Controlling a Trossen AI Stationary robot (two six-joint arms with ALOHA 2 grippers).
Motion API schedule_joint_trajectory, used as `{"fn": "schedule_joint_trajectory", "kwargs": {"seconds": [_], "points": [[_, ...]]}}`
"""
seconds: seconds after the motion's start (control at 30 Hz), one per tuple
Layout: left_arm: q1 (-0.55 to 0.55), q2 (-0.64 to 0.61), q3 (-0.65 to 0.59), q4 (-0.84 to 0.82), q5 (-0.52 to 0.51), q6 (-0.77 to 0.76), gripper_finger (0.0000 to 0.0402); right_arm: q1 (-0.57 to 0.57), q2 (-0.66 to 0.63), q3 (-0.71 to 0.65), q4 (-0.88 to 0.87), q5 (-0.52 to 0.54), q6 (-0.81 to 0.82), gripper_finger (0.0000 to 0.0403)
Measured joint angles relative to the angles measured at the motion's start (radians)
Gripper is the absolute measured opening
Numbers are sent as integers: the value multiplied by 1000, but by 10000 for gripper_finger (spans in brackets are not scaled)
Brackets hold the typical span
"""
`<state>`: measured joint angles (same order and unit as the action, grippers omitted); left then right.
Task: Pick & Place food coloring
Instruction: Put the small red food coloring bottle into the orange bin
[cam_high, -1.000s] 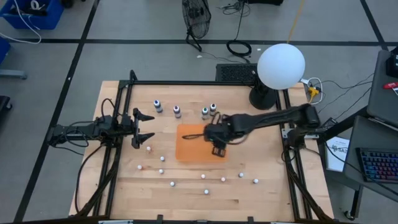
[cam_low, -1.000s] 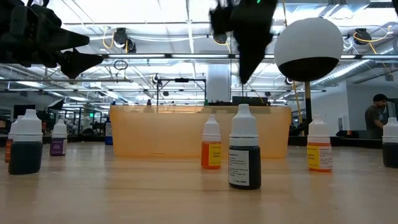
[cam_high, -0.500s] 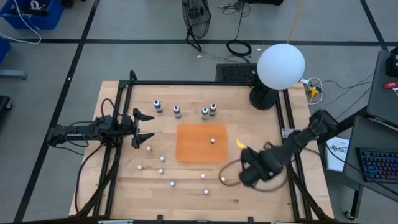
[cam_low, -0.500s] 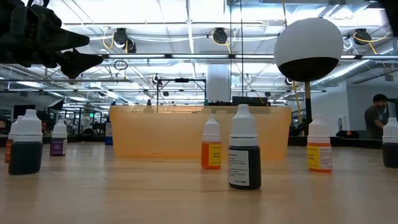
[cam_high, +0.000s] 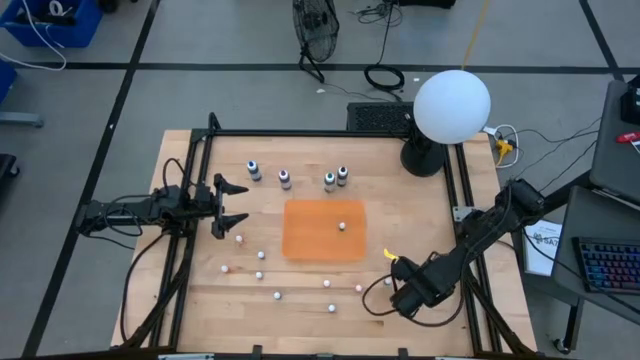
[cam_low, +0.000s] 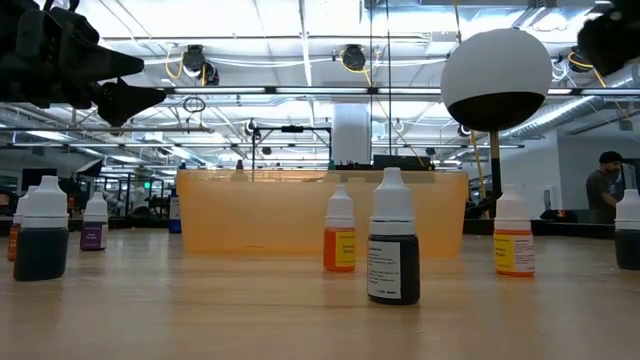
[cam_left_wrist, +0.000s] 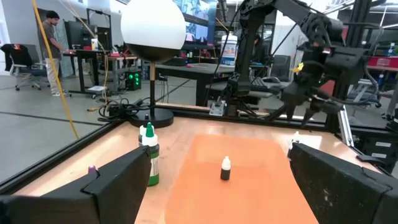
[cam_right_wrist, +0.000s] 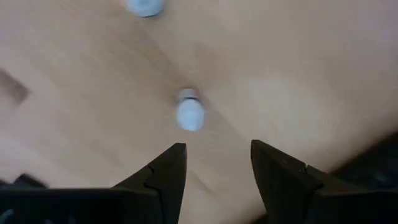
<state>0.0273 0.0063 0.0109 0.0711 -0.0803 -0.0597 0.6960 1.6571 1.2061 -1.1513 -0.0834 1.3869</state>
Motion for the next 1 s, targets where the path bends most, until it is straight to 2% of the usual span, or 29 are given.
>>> {"fn": "schedule_joint_trajectory", "kwargs": {"seconds": [0.37,1.0], "points": [[0,0,0,1,0,0,379,-1,0,-105,200,-1,-15,167],[0,0,0,1,0,0,379,-22,0,-215,324,-25,-43,167]]}}
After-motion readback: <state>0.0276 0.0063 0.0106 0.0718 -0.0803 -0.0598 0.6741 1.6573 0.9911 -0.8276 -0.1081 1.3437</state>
